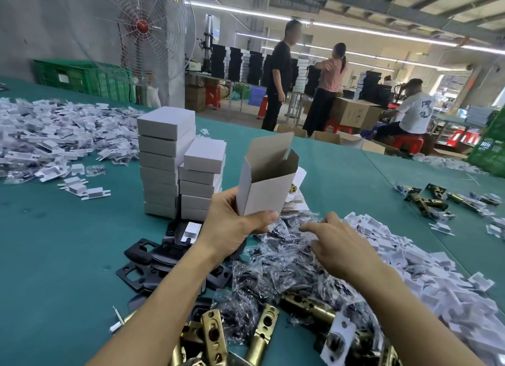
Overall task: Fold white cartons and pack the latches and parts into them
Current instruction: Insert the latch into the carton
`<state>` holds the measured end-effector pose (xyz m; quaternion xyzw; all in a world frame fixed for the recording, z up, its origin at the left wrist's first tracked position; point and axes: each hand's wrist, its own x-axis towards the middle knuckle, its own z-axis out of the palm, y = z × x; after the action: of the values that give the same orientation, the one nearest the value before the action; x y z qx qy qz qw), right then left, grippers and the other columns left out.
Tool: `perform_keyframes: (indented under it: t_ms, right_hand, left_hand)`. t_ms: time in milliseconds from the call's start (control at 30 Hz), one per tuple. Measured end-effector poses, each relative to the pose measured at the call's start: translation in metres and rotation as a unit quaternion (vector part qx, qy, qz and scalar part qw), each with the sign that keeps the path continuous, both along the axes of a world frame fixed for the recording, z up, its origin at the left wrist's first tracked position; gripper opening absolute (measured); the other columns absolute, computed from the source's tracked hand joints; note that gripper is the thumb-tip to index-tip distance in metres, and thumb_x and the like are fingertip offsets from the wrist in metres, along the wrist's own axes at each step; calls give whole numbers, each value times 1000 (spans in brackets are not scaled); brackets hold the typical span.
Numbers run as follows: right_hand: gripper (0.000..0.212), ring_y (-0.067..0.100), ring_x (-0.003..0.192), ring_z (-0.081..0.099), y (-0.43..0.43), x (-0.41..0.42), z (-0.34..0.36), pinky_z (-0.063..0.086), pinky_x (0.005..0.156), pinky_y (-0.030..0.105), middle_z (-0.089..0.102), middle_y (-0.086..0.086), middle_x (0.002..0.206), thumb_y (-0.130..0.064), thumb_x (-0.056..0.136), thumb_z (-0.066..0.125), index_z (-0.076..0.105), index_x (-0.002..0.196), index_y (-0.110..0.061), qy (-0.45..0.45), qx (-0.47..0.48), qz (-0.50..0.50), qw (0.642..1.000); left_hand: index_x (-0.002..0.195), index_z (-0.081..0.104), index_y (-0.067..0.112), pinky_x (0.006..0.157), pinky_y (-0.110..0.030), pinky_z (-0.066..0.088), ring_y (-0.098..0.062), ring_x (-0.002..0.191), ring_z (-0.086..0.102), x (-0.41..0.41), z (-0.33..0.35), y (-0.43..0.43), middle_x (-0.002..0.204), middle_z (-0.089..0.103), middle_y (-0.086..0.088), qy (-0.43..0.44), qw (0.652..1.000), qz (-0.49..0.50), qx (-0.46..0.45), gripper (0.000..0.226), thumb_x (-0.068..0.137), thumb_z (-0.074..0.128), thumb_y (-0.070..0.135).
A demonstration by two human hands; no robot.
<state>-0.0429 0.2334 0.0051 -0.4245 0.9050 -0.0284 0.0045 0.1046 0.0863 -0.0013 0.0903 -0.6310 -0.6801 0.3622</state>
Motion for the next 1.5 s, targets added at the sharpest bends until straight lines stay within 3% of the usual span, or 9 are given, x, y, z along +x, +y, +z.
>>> perform_keyframes:
  t_ms: [133, 333, 567, 700, 900, 1033, 1300, 1400, 1500]
  right_hand:
    - [25, 22, 118, 56, -4, -4, -1, 50, 92, 38, 62, -1, 126, -27, 98, 54, 67, 117, -36, 39, -16, -16, 999]
    - [15, 21, 91, 65, -3, 0, 4, 53, 69, 34, 74, -3, 98, -29, 97, 60, 74, 103, -27, 74, -211, -1, 975]
    - [15, 12, 76, 66, -4, 23, 59, 56, 71, 28, 68, -4, 85, -7, 96, 57, 59, 95, -21, -125, -536, 172, 817]
    - [9, 5, 86, 66, -13, 36, 78, 52, 71, 19, 68, -12, 88, -8, 94, 65, 65, 99, -15, -9, -508, 218, 833]
    - [15, 29, 82, 57, -18, 36, 79, 50, 69, 48, 58, 5, 84, -26, 95, 52, 62, 104, -20, 61, -341, 229, 910]
    - [12, 27, 77, 46, -17, 32, 88, 44, 61, 44, 66, 0, 76, -6, 93, 63, 71, 95, -15, 152, -288, 267, 907]
    - [15, 9, 99, 61, -20, 28, 84, 50, 83, 36, 71, -11, 104, -15, 96, 60, 62, 108, -24, -30, -261, 270, 926]
    - [9, 12, 91, 53, -16, 26, 84, 43, 78, 34, 64, -13, 94, -30, 94, 58, 64, 100, -27, 21, -268, 252, 930]
    - [30, 10, 90, 41, -13, 31, 83, 31, 80, 34, 62, -20, 95, -51, 91, 48, 73, 97, -34, 75, -228, 240, 940]
  left_hand:
    - [79, 79, 30, 67, -41, 64, -19, 79, 71, -1, 0, 1, 86, 76, -2, -10, 1000, 6, 7, 27, 63, 86, 10]
    - [78, 78, 33, 64, -39, 63, -16, 76, 72, -2, -2, -3, 84, 75, 2, -10, 1000, 20, 8, 39, 72, 83, -5]
    - [77, 78, 32, 53, -27, 56, -18, 65, 68, -4, -8, -6, 81, 73, -3, -43, 999, 25, 6, 30, 72, 87, 3]
    - [85, 78, 17, 53, -25, 55, -20, 67, 71, -5, -8, -4, 87, 73, -12, -65, 997, -27, -12, 23, 65, 86, 15]
    - [93, 77, 12, 60, -40, 60, -30, 82, 72, -3, -10, -6, 94, 73, -12, -83, 995, -51, -23, 31, 64, 86, 14]
    - [94, 78, 15, 60, -40, 61, -27, 86, 72, -4, -11, -6, 98, 73, -10, -99, 994, -47, -22, 34, 62, 87, 18]
    - [99, 76, 14, 60, -40, 60, -24, 83, 72, -4, -13, -5, 93, 74, -7, -110, 992, -61, -21, 36, 65, 87, 18]
    - [95, 77, 16, 59, -39, 59, -25, 83, 73, -4, -11, -6, 91, 75, -6, -94, 994, -64, -5, 32, 65, 86, 16]
    - [93, 77, 18, 59, -40, 60, -28, 85, 73, -4, -10, -4, 92, 75, -7, -90, 994, -65, -9, 29, 65, 86, 16]
